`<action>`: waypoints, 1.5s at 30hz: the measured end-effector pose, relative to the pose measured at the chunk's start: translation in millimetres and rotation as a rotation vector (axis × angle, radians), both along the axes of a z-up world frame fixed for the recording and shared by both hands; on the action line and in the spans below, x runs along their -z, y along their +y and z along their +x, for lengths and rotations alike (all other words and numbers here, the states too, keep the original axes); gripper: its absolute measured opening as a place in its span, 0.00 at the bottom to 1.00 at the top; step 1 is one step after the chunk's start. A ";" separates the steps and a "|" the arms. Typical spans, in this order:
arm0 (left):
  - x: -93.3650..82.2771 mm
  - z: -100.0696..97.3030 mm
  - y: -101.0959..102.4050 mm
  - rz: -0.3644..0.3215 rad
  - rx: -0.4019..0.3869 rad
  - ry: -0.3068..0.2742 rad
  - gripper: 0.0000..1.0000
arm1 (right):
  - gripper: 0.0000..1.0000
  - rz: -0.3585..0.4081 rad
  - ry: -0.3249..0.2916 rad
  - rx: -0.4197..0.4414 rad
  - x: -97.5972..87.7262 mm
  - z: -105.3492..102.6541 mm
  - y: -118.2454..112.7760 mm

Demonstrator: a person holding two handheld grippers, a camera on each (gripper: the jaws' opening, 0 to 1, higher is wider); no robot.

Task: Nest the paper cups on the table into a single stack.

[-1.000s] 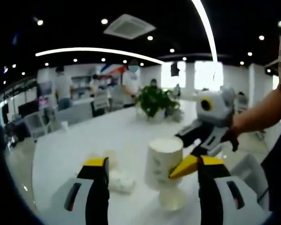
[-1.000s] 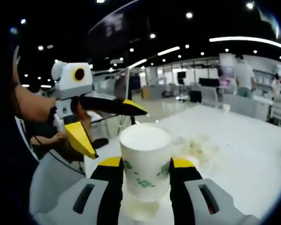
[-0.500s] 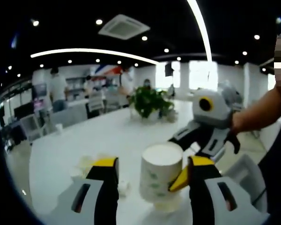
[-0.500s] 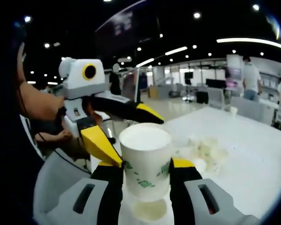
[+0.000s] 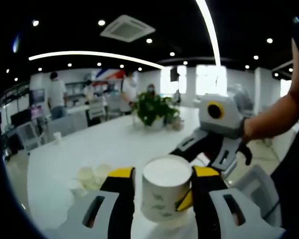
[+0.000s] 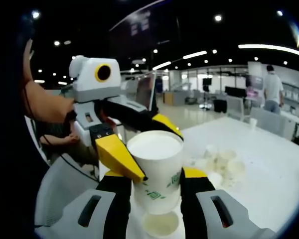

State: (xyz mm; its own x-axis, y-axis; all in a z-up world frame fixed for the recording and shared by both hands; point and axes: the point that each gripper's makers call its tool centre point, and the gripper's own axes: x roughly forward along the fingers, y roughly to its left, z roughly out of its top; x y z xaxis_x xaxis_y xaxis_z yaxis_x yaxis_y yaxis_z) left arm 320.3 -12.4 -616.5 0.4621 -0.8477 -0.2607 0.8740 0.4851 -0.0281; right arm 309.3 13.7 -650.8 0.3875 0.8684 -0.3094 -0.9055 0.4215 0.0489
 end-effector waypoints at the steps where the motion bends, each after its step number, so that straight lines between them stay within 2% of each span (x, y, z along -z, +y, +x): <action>1: -0.1 0.0 -0.1 0.000 0.000 -0.001 0.43 | 0.36 -0.001 0.000 -0.002 -0.1 -0.1 0.4; 6: 0.6 -2.5 -2.0 -0.005 0.016 0.013 0.39 | 0.36 0.000 0.013 -0.012 0.4 -0.8 1.4; 12: 1.9 -2.0 -1.4 -0.004 0.021 0.015 0.38 | 0.36 -0.006 0.013 -0.017 1.8 -0.6 2.4; 26: -3.1 -3.0 -3.8 -0.009 0.032 -0.017 0.37 | 0.39 -0.004 0.010 -0.004 -1.0 0.6 -0.9; 30: -8.2 -0.4 -1.6 -0.033 0.019 -0.016 0.37 | 0.49 -0.025 -0.029 0.027 0.2 7.1 -7.7; 33: -11.9 2.6 1.8 -0.049 0.006 -0.013 0.37 | 0.64 -0.019 -0.055 0.056 -2.1 12.2 -15.2; 37: -15.5 5.5 6.0 -0.073 -0.009 -0.007 0.37 | 0.90 -0.001 -0.091 0.124 -3.8 20.4 -28.1; 39: -16.4 6.2 7.7 -0.085 -0.015 -0.001 0.37 | 0.98 0.015 -0.097 0.165 -4.1 23.8 -36.1; 40: -17.0 6.3 8.3 -0.088 -0.016 0.000 0.37 | 1.00 0.025 -0.098 0.176 -4.5 24.6 -39.1; 45: -22.0 7.0 9.6 -0.121 -0.017 0.002 0.37 | 1.00 0.035 -0.080 0.215 -0.4 23.7 -54.3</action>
